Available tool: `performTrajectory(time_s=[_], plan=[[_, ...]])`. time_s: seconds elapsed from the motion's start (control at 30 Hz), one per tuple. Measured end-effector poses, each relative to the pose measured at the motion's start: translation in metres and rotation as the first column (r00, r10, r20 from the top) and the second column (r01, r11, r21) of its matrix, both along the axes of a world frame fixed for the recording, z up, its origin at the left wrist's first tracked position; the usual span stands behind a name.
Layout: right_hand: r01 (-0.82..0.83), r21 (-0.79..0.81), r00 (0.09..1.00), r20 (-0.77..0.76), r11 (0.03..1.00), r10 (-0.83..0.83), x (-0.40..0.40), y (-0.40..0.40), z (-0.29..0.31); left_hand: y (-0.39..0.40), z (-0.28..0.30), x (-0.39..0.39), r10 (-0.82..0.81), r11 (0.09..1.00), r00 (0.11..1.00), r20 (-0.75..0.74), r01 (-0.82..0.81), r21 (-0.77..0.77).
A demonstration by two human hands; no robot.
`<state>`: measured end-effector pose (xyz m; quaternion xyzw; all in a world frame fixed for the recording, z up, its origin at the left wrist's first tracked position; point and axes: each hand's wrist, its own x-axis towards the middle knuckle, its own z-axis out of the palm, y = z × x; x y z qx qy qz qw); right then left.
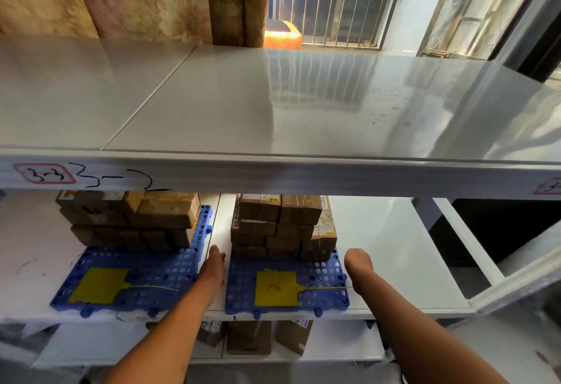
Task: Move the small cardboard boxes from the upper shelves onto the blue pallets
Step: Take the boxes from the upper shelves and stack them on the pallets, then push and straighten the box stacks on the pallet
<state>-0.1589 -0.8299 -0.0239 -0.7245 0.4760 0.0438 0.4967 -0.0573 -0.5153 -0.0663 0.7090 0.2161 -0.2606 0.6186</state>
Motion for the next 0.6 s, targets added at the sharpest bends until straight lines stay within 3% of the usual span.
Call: performTrajectory(time_s=[0.3, 0.6], plan=[[-0.088, 0.078, 0.996, 0.003, 0.993, 0.088, -0.007, 0.004, -0.012, -0.002, -0.002, -0.004, -0.083, 0.994, 0.995, -0.059, 0.079, -0.071], [-0.055, 0.054, 0.998, 0.020, 0.997, 0.054, -0.019, -0.022, -0.012, -0.035, 0.003, -0.008, -0.152, 0.985, 0.986, -0.068, 0.145, -0.099]])
